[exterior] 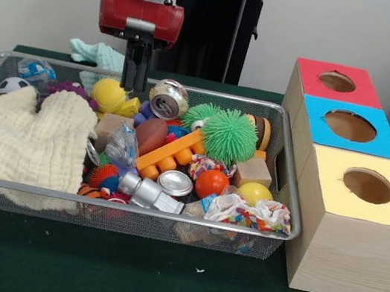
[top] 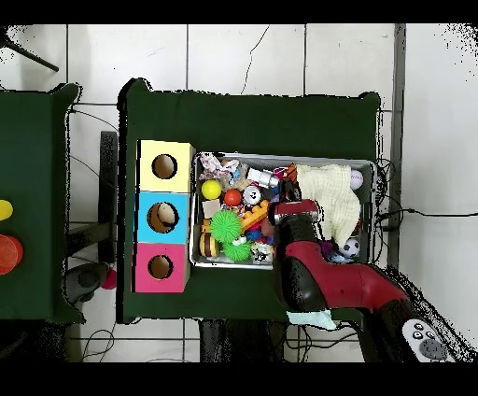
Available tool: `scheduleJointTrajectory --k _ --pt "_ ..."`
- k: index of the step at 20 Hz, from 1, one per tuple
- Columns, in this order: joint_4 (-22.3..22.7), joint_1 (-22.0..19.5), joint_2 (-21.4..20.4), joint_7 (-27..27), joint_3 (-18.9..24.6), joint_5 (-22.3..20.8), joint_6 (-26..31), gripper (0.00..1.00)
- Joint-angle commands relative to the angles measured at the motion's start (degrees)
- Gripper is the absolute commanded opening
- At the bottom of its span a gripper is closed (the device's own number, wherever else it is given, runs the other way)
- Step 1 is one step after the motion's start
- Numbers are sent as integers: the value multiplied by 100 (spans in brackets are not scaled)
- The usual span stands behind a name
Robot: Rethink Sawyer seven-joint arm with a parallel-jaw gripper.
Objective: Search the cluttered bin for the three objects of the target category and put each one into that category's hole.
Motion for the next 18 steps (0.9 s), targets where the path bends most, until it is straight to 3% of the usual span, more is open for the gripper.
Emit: scheduleJointTrajectory --k 1,5,8,15,18 --pt "-387 -58 154 702 30 -316 394 0" --pt "-28 -520 -435 656 748 -75 1923 0" --pt "148 -807 -806 505 1213 196 2639 0" --pt "83 -1196 -1303 -6 1876 796 4134 0" --pt "54 -1253 -1323 -51 1989 771 4273 0"
